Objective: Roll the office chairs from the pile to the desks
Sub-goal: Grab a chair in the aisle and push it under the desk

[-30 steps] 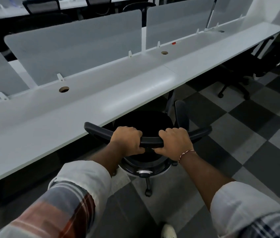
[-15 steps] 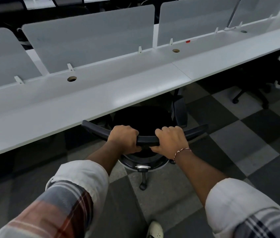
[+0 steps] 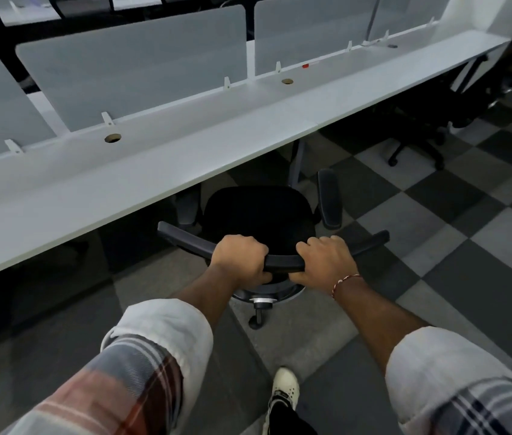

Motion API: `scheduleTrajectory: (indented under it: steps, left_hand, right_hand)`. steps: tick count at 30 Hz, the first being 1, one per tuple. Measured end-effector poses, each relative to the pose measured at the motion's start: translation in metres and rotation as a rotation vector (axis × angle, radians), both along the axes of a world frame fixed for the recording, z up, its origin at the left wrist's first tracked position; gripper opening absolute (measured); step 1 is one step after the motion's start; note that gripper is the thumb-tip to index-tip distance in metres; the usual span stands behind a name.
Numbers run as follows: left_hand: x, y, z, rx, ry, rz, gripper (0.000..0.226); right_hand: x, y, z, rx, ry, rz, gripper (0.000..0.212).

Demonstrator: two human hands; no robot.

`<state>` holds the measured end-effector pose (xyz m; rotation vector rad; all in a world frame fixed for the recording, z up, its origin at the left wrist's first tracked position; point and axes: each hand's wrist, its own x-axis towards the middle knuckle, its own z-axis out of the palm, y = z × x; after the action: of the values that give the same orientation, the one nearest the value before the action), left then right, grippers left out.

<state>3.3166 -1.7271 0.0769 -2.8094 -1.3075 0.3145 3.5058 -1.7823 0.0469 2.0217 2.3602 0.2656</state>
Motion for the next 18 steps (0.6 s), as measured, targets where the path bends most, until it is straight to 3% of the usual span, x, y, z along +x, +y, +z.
scheduleTrajectory:
  steps: [9,18]
  left_hand:
    - [0.020,-0.039,0.010,-0.018,-0.026,-0.134,0.034]
    - [0.076,-0.063,0.016,-0.029,0.013,-0.366,0.036]
  right_hand:
    - [0.010,-0.074,0.008,0.133,0.021,-0.116,0.052]
    - [0.050,-0.135,0.014,0.082,-0.021,-0.284,0.047]
